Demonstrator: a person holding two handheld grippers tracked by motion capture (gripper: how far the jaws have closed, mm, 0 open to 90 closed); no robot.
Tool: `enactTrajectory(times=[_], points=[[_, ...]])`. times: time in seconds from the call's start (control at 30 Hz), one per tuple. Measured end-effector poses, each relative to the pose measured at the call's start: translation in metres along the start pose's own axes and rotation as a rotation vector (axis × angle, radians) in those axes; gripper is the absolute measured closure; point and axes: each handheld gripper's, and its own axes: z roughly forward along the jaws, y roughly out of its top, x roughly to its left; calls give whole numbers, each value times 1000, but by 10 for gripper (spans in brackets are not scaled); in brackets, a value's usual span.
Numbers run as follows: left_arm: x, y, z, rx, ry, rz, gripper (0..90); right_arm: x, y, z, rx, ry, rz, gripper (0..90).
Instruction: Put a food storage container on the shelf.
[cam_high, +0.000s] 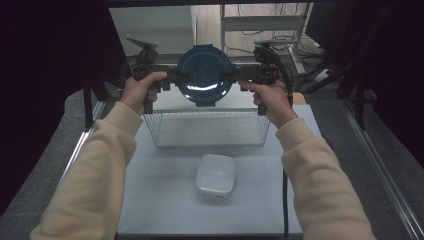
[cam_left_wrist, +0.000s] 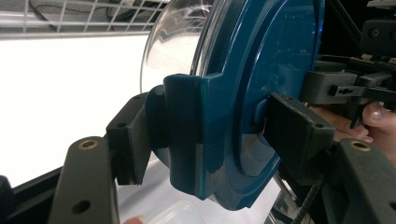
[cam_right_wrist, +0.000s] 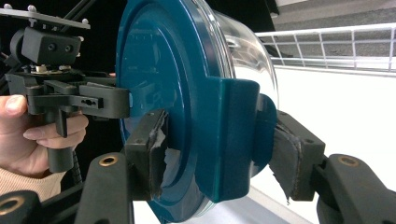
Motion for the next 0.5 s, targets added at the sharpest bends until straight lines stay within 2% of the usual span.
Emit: enactTrajectory(times=[0.2,0.5], points=[[4,5,10,9,-1,-7,349,-9,5,1,1,-4,17,416],[17,2,24,29,-2,-26,349,-25,5,9,36,-9,36,414]])
